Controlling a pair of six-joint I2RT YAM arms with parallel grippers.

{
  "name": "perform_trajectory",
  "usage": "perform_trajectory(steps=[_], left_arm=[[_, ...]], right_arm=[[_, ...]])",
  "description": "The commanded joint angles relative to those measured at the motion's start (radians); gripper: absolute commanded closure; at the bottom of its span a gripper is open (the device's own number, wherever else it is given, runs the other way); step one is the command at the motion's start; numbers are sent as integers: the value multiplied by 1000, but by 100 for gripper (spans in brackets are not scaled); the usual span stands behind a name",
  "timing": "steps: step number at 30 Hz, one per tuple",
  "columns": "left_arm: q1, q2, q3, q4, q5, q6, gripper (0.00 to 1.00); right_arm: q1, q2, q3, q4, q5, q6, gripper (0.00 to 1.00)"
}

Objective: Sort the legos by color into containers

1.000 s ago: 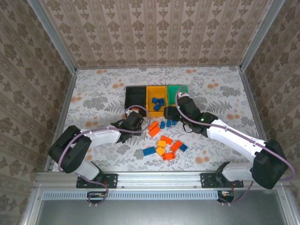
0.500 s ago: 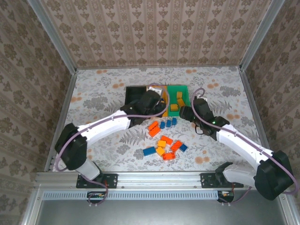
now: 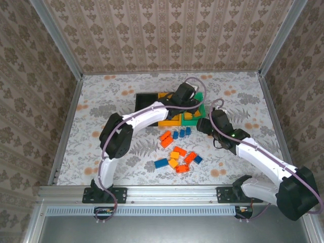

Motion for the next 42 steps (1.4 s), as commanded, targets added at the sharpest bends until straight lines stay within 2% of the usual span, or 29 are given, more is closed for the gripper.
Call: perform_trajectory(steps=[1,5,8,12,15,22,27,31,36,39,42], left_arm=[[15,44,91,-61,35,11,68],[17,64,154,-102,49,-16,45],[13,11,136,-92,62,-27,29],[10,-140,12,-32,71,-41,14],[9,-290,-169,57,85,-77,1],[-50,-668,-599,163,-12,-126,0],[-116,-899,-853,150,-136,-156,0],[-128,-1043,-1031,131,-175,-226,0],[-131,-1186,-1194,110,-212,-311,0],[-132,-1251,-1235,64,-234,-339,0],[-131,-1300,-1261,31,-256,-353,0]], right_arm=[[-5,-35,-15,-22,-7,5,25],[-10,-28,-11,-20,-45,-8,25],[-13,-20,4,-43,-64,-18,25],[-13,-35,7,-66,-80,-37,25],[-12,-37,2,-74,-109,-52,25],[12,0,-21,-86,-184,-77,25],[89,42,-18,-115,-190,-101,25],[152,102,-11,-116,-200,-115,26],[210,156,8,-152,-158,-95,26],[227,139,-7,-222,-105,-64,27],[231,94,-46,-261,-111,-43,29]])
